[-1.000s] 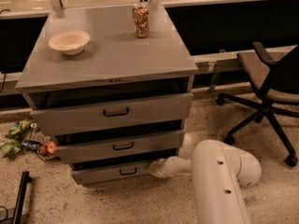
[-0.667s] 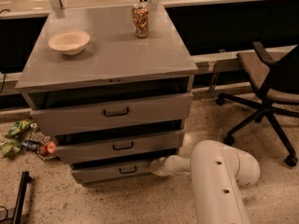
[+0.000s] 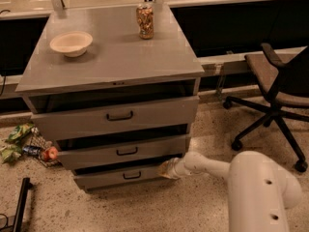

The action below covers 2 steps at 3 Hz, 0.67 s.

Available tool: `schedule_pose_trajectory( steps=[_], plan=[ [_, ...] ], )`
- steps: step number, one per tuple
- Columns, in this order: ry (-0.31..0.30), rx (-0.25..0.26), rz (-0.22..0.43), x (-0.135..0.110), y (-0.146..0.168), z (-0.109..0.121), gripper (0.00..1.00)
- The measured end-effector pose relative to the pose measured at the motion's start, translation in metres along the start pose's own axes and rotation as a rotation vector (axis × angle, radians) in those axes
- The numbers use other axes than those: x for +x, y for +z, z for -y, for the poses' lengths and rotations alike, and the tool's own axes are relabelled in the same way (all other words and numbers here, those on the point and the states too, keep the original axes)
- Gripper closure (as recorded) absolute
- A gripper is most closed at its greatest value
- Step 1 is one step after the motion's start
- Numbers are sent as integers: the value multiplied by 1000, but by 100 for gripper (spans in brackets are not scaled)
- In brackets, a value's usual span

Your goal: Close bottom drawer

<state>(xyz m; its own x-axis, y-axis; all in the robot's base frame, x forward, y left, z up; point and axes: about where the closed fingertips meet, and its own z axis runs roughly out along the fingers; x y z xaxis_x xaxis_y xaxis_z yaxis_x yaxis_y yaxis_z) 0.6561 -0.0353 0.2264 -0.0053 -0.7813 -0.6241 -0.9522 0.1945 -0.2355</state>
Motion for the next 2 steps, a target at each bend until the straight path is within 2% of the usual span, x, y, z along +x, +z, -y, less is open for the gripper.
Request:
schedule_pose_trajectory(
  steps=[1,2],
  plan=[
    [116,-86,64,-41,-40,-35,100],
    [202,-161,145,-77,-79,-66,100]
  ],
)
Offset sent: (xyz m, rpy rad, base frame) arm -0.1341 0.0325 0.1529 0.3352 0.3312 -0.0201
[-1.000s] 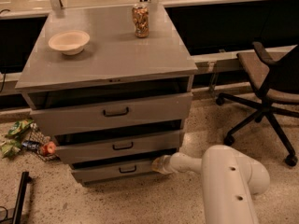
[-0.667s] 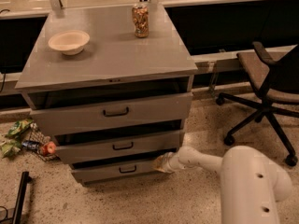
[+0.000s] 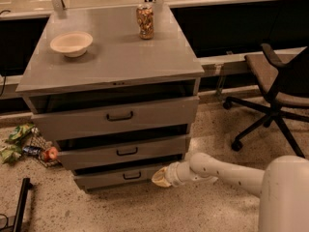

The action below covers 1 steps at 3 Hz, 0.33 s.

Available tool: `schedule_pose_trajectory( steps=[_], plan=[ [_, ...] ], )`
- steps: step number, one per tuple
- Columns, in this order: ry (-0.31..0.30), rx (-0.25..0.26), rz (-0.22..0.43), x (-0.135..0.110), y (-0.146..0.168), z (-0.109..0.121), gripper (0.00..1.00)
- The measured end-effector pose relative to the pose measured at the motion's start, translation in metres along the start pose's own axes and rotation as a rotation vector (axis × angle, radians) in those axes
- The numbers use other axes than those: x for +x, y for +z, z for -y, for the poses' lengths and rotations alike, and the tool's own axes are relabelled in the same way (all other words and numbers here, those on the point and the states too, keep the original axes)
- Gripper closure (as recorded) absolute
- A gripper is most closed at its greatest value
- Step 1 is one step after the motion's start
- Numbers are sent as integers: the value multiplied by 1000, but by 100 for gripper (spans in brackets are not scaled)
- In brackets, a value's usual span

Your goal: Close bottom drawer

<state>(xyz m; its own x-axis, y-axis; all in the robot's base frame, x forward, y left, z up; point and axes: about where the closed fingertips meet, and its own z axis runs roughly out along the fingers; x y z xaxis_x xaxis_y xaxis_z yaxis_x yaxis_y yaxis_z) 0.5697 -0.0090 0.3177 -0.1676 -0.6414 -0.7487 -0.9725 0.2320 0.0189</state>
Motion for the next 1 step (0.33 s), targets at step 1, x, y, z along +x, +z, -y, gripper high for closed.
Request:
schedule_pose_trajectory(
  steps=[1],
  plan=[
    [15,-18,15,-5,-4,-10,86]
  ],
)
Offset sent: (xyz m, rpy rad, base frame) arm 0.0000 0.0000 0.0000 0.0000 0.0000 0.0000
